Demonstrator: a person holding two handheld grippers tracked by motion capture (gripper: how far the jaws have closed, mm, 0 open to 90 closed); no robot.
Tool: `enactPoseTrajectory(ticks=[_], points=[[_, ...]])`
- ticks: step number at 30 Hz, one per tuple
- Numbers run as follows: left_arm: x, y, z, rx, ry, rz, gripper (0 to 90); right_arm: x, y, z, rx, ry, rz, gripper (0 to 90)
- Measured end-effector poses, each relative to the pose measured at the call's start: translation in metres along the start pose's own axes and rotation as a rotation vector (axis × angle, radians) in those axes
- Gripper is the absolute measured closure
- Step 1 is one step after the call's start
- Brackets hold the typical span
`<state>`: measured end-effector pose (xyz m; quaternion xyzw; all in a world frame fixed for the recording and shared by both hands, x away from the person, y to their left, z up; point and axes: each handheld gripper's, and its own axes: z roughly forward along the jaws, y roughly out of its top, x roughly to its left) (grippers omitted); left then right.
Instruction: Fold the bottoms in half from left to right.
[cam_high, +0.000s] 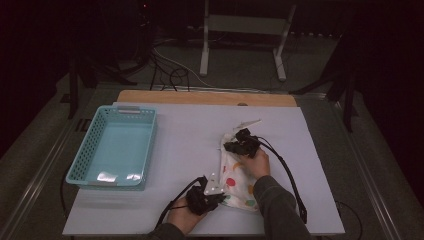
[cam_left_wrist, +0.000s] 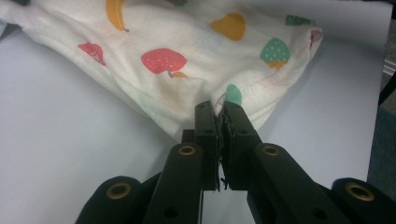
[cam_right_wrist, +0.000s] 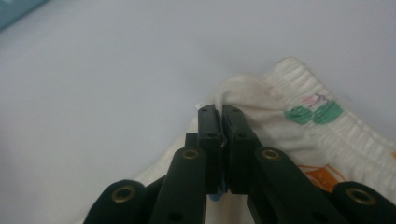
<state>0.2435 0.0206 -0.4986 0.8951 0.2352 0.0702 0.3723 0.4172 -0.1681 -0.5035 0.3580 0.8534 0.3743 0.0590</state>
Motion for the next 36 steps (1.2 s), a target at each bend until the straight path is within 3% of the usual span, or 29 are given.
enactPoseTrajectory(ticks=[2, 3, 6, 9, 12, 15, 18, 22, 28, 36], points=[[0.002, -0.003, -0.004, 0.0, 0.003, -0.006, 86.7, 0.003, 0.003, 0.002, -0.003, 0.005, -0.008, 86.7], [0.006, -0.012, -0.015, 0.001, 0.006, -0.017, 86.7, 0.009, 0.009, 0.009, -0.006, 0.021, -0.01, 86.5], [0.007, -0.018, -0.018, 0.009, 0.01, -0.023, 86.6, 0.014, 0.013, 0.017, 0.008, 0.03, -0.027, 85.7], [0.009, -0.026, -0.019, 0.008, -0.018, -0.044, 82.4, 0.019, 0.012, 0.029, 0.008, 0.069, -0.013, 71.6], [0.009, -0.027, -0.022, -0.022, -0.034, -0.063, 69.1, 0.018, 0.011, 0.025, -0.01, 0.079, -0.011, 63.3], [0.008, -0.021, -0.025, -0.053, -0.056, -0.07, 65.1, 0.007, 0.008, 0.012, -0.042, 0.092, 0.002, 61.9], [0.007, -0.017, -0.021, -0.053, -0.061, -0.058, 67.6, -0.003, 0.004, -0.001, -0.059, 0.066, 0.023, 64.8], [0.007, -0.016, -0.009, -0.018, -0.064, -0.056, 74.0, -0.011, -0.001, -0.007, -0.049, 0.035, 0.031, 72.2], [0.008, -0.02, 0.004, 0.022, -0.07, -0.062, 82.7, -0.02, -0.009, -0.005, -0.008, -0.024, 0.033, 83.8], [0.007, -0.02, 0.005, 0.017, -0.083, -0.072, 83.0, -0.033, -0.013, -0.002, 0.015, -0.091, 0.058, 85.6]])
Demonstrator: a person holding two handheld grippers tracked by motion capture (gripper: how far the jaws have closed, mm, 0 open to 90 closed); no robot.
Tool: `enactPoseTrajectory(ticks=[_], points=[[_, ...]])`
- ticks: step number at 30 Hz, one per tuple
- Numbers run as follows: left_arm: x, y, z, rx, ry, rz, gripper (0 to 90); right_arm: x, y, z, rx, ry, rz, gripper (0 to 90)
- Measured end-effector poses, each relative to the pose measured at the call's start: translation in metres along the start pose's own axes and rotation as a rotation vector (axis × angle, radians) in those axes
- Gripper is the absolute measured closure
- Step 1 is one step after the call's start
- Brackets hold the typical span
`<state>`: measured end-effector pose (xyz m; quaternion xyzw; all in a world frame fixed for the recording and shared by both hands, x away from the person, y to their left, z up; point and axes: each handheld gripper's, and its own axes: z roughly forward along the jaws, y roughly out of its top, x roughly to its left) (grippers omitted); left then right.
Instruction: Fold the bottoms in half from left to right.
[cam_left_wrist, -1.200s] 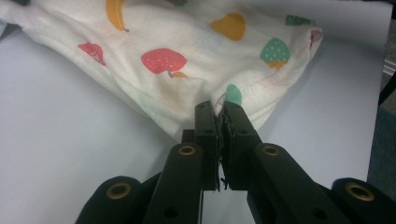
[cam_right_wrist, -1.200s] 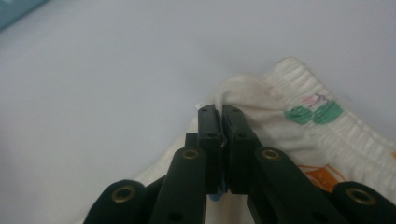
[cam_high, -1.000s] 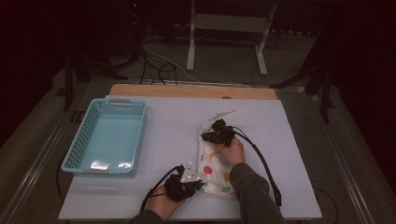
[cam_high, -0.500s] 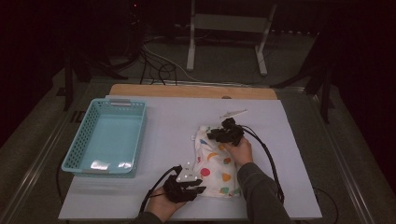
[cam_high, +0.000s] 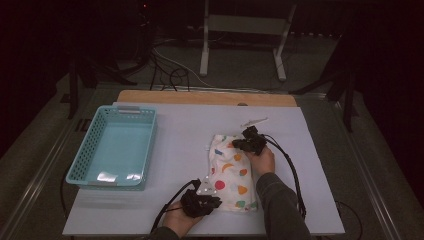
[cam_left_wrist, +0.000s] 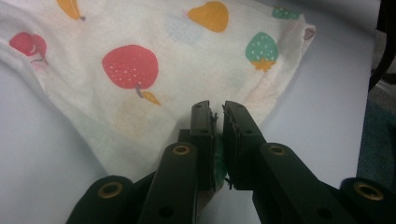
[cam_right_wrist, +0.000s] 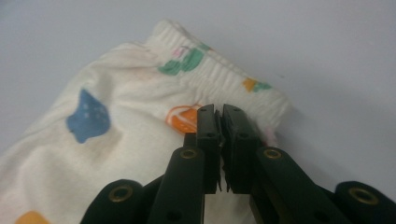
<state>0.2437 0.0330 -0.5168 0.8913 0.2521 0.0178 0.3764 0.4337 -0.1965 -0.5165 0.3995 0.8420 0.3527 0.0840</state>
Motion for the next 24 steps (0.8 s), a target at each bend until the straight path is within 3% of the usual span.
enactPoseTrajectory(ticks=[4, 10, 15, 18, 24], points=[[0.003, 0.001, -0.001, -0.006, 0.001, -0.01, 79.9, 0.0, -0.001, -0.002, -0.018, 0.019, 0.011, 81.7], [0.004, 0.005, -0.005, -0.041, 0.012, -0.029, 75.9, 0.007, -0.006, -0.017, -0.052, 0.055, -0.016, 75.5], [0.008, 0.008, -0.009, -0.054, 0.023, -0.036, 74.3, 0.013, -0.018, -0.03, -0.07, 0.082, -0.032, 72.3], [0.01, 0.01, -0.009, -0.057, 0.027, -0.04, 74.3, 0.015, -0.026, -0.038, -0.071, 0.087, -0.066, 72.0], [0.011, 0.01, -0.008, -0.049, 0.029, -0.039, 74.2, 0.019, -0.041, -0.047, -0.075, 0.112, -0.051, 71.0]])
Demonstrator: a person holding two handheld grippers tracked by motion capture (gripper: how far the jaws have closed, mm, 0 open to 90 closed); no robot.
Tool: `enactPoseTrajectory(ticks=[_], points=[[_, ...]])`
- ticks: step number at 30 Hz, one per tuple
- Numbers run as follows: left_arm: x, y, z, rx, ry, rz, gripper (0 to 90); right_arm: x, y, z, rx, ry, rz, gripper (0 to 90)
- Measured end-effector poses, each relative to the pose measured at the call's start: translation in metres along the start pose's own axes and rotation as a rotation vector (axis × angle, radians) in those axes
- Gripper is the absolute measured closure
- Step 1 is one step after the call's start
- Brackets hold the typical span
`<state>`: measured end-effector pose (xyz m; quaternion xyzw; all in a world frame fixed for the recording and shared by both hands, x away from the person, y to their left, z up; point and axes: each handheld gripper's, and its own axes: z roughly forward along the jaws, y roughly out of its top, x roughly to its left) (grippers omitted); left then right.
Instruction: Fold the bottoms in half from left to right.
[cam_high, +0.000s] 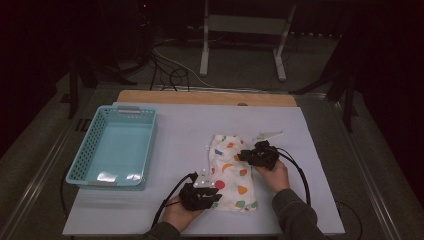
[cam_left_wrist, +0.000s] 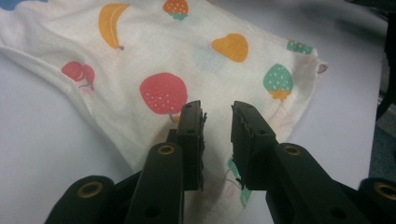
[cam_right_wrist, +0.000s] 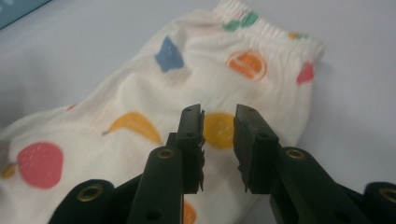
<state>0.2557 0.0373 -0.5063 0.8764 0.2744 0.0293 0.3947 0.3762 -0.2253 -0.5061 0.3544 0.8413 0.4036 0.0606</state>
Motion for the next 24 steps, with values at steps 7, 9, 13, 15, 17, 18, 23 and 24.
enactPoseTrajectory(ticks=[7, 9, 13, 15, 17, 18, 23, 24], points=[[0.001, 0.0, 0.002, 0.002, 0.004, -0.003, 73.1, 0.002, -0.01, -0.006, 0.007, 0.009, -0.006, 68.8], [0.002, 0.0, 0.002, 0.003, 0.007, -0.005, 72.1, 0.005, -0.013, -0.009, -0.008, 0.014, -0.002, 67.1], [0.003, -0.001, 0.003, 0.013, 0.017, 0.001, 71.1, 0.008, -0.017, -0.015, -0.017, 0.028, -0.009, 65.3], [0.003, -0.001, 0.004, 0.018, 0.019, 0.003, 72.9, 0.014, -0.023, -0.02, -0.025, 0.042, -0.005, 65.7], [0.003, -0.001, 0.005, 0.021, 0.02, 0.003, 74.3, 0.02, -0.029, -0.024, -0.005, 0.062, -0.026, 69.8], [0.003, -0.001, 0.005, 0.021, 0.018, 0.004, 75.1, 0.023, -0.031, -0.026, 0.0, 0.075, -0.033, 73.3], [0.002, -0.001, 0.008, 0.023, 0.02, -0.001, 75.8, 0.04, -0.042, -0.033, 0.013, 0.132, -0.075, 80.0], [0.002, -0.001, 0.008, 0.025, 0.021, -0.002, 75.8, 0.042, -0.045, -0.035, 0.015, 0.144, -0.082, 80.2]])
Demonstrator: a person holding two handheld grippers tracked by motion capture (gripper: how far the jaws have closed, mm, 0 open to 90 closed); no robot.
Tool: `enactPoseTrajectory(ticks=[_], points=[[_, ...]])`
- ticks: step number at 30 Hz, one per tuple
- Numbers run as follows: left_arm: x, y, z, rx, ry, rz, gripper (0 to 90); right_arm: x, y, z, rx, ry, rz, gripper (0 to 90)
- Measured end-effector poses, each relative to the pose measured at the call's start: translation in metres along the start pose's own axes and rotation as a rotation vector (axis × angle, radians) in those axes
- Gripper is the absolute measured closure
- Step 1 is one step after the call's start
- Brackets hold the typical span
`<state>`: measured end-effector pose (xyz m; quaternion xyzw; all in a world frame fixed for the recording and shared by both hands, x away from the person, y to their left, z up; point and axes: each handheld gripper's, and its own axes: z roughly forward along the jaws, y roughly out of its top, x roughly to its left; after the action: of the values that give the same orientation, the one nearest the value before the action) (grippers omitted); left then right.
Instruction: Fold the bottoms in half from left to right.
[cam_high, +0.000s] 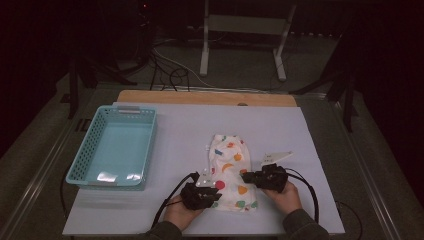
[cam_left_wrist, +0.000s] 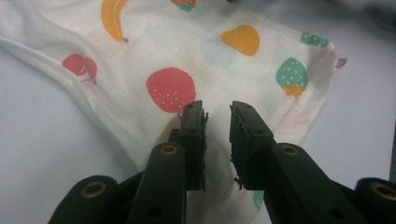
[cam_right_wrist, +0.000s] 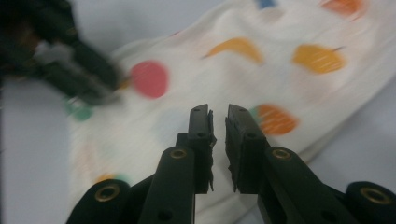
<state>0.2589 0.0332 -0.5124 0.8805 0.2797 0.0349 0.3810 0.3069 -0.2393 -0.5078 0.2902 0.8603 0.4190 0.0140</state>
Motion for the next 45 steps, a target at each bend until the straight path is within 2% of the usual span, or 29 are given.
enactPoseTrajectory(ticks=[5, 10, 14, 15, 16, 20, 28, 32, 36, 38, 45], points=[[0.0, 0.0, 0.001, 0.001, 0.004, -0.005, 75.3, 0.017, -0.015, -0.004, 0.023, 0.047, -0.015, 80.1], [-0.001, 0.0, 0.003, 0.007, 0.005, -0.005, 73.6, 0.029, -0.024, -0.004, 0.051, 0.037, -0.059, 78.5], [0.0, -0.001, 0.003, 0.016, 0.008, -0.002, 72.9, 0.032, -0.031, -0.003, 0.057, 0.045, -0.06, 77.5], [0.0, -0.001, 0.003, 0.012, 0.007, -0.003, 72.5, 0.031, -0.034, -0.005, 0.044, 0.049, -0.056, 77.3], [0.001, -0.001, 0.003, 0.009, 0.006, -0.006, 72.1, 0.031, -0.035, -0.006, 0.037, 0.033, -0.052, 76.7], [0.002, 0.0, 0.001, -0.005, 0.003, -0.022, 69.1, 0.03, -0.038, -0.01, 0.015, 0.024, -0.04, 70.3], [0.013, 0.005, -0.005, -0.031, 0.0, -0.053, 60.3, 0.012, -0.031, -0.022, -0.046, -0.031, 0.014, 57.6], [0.019, 0.008, -0.007, -0.054, 0.009, -0.075, 56.5, -0.001, -0.027, -0.024, -0.071, -0.063, 0.044, 50.1], [0.029, 0.011, -0.009, -0.053, 0.014, -0.091, 52.7, -0.013, -0.022, -0.023, -0.084, -0.09, 0.06, 44.0], [0.033, 0.015, -0.01, -0.066, 0.013, -0.104, 51.3, -0.019, -0.018, -0.024, -0.082, -0.103, 0.065, 41.6], [0.047, 0.035, -0.02, -0.087, 0.04, -0.106, 48.4, -0.035, 0.007, -0.025, -0.076, -0.132, 0.056, 35.3]])
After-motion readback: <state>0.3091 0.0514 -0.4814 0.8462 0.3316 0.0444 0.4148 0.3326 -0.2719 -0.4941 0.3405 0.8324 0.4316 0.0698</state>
